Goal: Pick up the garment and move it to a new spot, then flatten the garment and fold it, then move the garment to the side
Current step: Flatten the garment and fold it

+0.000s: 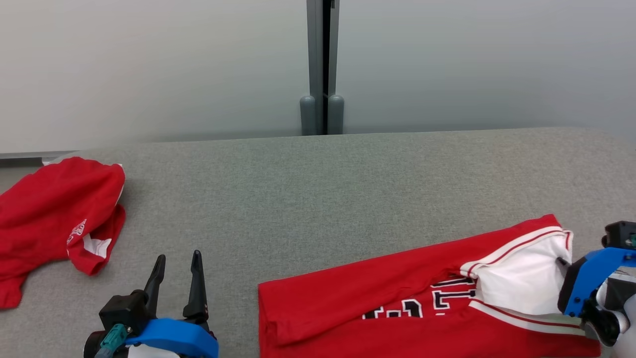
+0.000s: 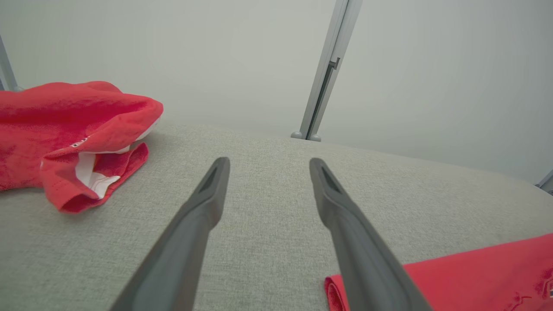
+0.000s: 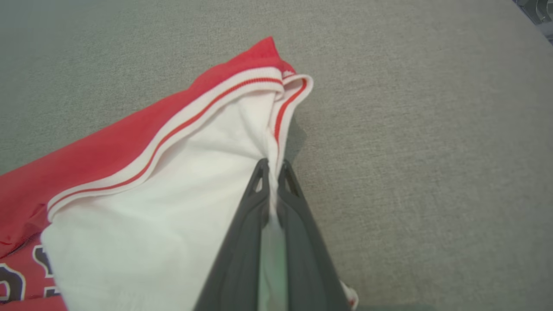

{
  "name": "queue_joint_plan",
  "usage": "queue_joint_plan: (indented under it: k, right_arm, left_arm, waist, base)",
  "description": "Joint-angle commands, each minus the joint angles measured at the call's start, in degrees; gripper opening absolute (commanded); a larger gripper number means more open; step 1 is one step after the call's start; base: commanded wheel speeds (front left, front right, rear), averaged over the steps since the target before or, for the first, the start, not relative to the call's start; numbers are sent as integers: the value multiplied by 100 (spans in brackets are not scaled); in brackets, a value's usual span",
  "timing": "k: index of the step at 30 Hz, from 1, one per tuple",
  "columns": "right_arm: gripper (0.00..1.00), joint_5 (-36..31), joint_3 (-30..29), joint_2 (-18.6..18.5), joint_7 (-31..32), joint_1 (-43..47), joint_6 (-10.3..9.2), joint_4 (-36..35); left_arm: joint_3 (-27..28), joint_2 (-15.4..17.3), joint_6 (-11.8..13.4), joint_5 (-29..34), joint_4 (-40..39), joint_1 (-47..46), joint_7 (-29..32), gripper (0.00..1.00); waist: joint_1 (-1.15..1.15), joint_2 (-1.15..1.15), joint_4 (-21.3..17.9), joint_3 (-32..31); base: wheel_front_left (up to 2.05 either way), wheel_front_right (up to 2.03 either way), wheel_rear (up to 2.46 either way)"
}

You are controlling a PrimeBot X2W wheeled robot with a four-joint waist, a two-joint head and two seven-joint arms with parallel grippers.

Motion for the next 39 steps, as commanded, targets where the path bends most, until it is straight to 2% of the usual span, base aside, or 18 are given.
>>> queue_joint_plan:
  k: [1,5,10,15,19,24,30,39]
  right_arm:
    - [0,-59,-59,-60,-60,37,-1,-13]
    - [0,-17,-124,92,-64,101,-1,-320]
    - [0,-237,38,246,-123,331,-1,-1123]
    - [0,-488,223,540,55,671,-1,-2250]
    - [0,-576,488,923,428,1016,-1,-3179]
    - [0,-540,802,1267,768,1283,-1,-3735]
    - [0,-459,1174,1591,841,1396,-1,-3821]
    - [0,-136,1624,1805,398,1054,-1,-2828]
  left_arm:
    - [14,-11,-20,16,14,1,-25,100]
    - [52,-27,-37,58,44,-12,-25,100]
    - [83,-44,-76,106,43,-29,-25,100]
    - [130,-32,-91,153,82,42,-25,100]
    - [130,-27,-108,174,118,38,-25,100]
    - [79,-45,-134,201,152,-24,-25,100]
    - [56,-44,-148,215,243,-58,-25,100]
    - [12,-17,-171,203,352,-100,-25,100]
  waist:
    - [0,0,-42,-20]
    - [0,0,-121,-41]
    - [0,0,-115,-68]
    - [0,0,56,-106]
    - [0,0,277,-125]
    - [0,0,557,-135]
    - [0,0,952,-145]
    - [0,0,1283,-131]
  base:
    - [0,0,0]
    - [0,0,0]
    - [0,0,0]
    - [0,0,0]
    - [0,0,0]
    - [0,0,0]
    - [0,0,0]
    - [0,0,0]
